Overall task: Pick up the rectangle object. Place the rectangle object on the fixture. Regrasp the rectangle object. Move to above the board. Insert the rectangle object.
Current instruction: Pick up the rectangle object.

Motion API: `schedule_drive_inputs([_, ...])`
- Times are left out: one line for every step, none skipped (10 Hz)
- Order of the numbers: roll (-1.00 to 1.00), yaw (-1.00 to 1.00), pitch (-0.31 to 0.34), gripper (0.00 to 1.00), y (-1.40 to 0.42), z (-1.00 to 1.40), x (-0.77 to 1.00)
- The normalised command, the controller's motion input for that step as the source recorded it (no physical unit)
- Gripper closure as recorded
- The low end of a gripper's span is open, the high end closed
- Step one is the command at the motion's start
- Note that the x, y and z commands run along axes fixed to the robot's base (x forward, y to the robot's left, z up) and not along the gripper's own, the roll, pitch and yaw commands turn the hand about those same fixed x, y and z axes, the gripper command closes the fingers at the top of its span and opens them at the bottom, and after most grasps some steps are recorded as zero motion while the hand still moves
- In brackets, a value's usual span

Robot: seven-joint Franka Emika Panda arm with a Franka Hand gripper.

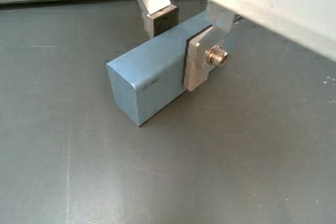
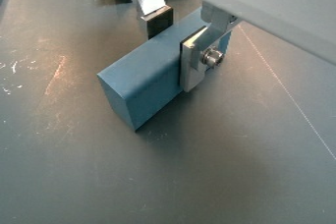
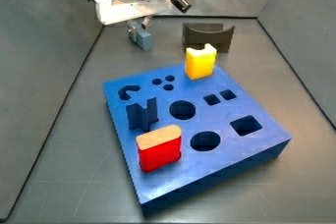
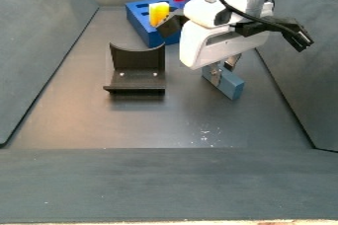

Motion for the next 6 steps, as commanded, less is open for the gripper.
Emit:
schedule_drive_inputs([0.0, 0.0, -0.023, 1.0, 0.0, 0.0, -0.03])
schedule_drive_inputs([0.0, 0.0, 0.0, 1.0, 0.0, -0.06, 0.0])
schedule_drive_inputs([-0.08, 0.0, -0.037, 1.0, 0.0, 0.0, 0.0])
schedule_drive_inputs([0.0, 0.01, 0.0, 1.0, -0.03, 0.0, 0.0])
schedule_drive_inputs([-0.07, 0.0, -0.097, 1.0, 0.0, 0.0, -0.07])
schedule_drive_inputs([0.0, -0.03, -0.043, 1.0, 0.0, -0.02, -0.05])
